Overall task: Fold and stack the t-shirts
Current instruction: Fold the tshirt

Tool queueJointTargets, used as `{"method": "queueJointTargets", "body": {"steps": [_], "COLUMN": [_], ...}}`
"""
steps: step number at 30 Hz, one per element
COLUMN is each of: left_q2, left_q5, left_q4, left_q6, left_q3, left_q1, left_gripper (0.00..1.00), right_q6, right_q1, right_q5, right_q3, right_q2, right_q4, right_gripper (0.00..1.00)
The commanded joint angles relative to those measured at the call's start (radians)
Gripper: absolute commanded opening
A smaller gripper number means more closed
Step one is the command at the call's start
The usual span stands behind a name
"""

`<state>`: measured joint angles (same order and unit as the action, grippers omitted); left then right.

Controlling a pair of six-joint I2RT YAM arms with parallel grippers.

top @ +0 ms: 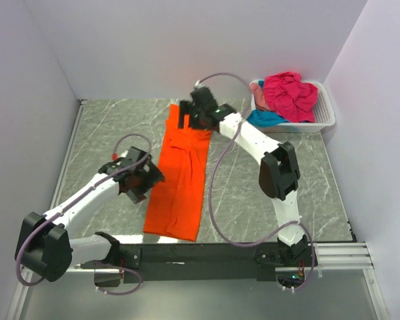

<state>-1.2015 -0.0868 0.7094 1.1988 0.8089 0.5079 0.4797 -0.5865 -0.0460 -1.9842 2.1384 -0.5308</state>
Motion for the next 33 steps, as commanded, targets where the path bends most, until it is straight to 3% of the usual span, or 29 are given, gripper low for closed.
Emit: {"method": "queueJointTargets", "body": {"steps": [1, 7, 15, 22, 29, 32, 33], "left_q2": [0.016, -0.029, -0.020, -0.001, 0.079, 0.102, 0.120], "left_q5": [-0.001, 0.022, 0.075, 0.154, 0.317, 0.367, 0.387], "left_q4": [-0.088, -0.108, -0.134, -0.116, -0.143, -0.136, -0.130], "left_q6": [-0.094, -0.159, -0.200, -0.251, -0.234, -0.235, -0.235], "left_q3": [-0.043, -0.057, -0.089, -0.142, -0.318, -0.355, -0.364], "left_q1": [-0.112, -0.187, -0.207, -0.207, -0.206, -0.203, -0.195], "left_gripper": [0.99, 0.99, 0.99, 0.99, 1.00, 0.98, 0.93], "right_q6": [0.060, 0.056, 0.125, 0.149, 0.067, 0.022, 0.010], "right_q1": [-0.035, -0.001, 0.077, 0.134, 0.157, 0.155, 0.154], "right_q5": [-0.066, -0.046, 0.101, 0.222, 0.241, 0.251, 0.264], "right_q3": [0.079, -0.267, -0.303, -0.439, -0.467, -0.381, -0.322], "right_q2": [0.030, 0.262, 0.376, 0.492, 0.425, 0.315, 0.255], "right_q4": [-0.048, -0.218, -0.169, -0.097, -0.018, 0.000, 0.005], "right_gripper": [1.00, 1.00, 1.00, 1.00, 1.00, 1.00, 1.00]}}
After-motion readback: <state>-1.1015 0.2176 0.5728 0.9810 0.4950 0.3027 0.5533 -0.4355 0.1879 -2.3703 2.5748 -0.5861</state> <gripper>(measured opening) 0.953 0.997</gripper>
